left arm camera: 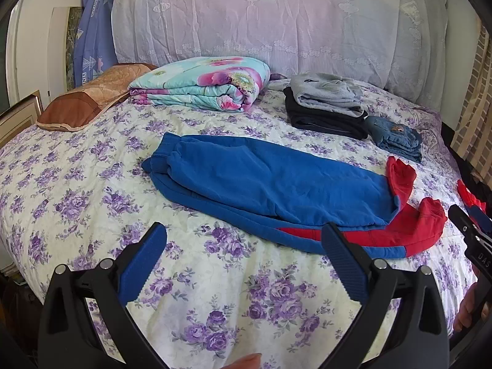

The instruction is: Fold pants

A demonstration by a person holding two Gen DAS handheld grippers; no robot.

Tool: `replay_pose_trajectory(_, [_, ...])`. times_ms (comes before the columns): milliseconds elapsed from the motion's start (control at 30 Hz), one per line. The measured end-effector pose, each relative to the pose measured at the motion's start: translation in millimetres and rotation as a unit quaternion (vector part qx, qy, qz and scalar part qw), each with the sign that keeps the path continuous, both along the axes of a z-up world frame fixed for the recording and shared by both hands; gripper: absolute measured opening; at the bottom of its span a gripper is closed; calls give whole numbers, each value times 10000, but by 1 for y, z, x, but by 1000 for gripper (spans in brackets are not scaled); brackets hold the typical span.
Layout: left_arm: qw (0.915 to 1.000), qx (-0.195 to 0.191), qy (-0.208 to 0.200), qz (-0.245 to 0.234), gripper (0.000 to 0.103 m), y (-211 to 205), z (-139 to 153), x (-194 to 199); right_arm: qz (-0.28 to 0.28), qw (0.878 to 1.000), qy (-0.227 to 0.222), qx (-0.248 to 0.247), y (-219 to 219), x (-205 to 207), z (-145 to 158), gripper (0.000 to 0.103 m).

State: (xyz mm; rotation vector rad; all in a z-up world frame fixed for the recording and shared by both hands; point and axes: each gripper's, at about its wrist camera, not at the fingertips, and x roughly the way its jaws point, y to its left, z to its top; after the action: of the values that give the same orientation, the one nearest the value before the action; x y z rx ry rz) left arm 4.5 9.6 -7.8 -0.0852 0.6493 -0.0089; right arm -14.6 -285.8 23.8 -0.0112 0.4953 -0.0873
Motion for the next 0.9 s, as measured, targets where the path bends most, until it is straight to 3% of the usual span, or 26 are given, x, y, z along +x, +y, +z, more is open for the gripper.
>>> replay_pose_trajectory(900, [10000, -16, 12, -3, 98, -1, -5, -2, 8, 10000, 24, -37, 4, -1, -2, 99])
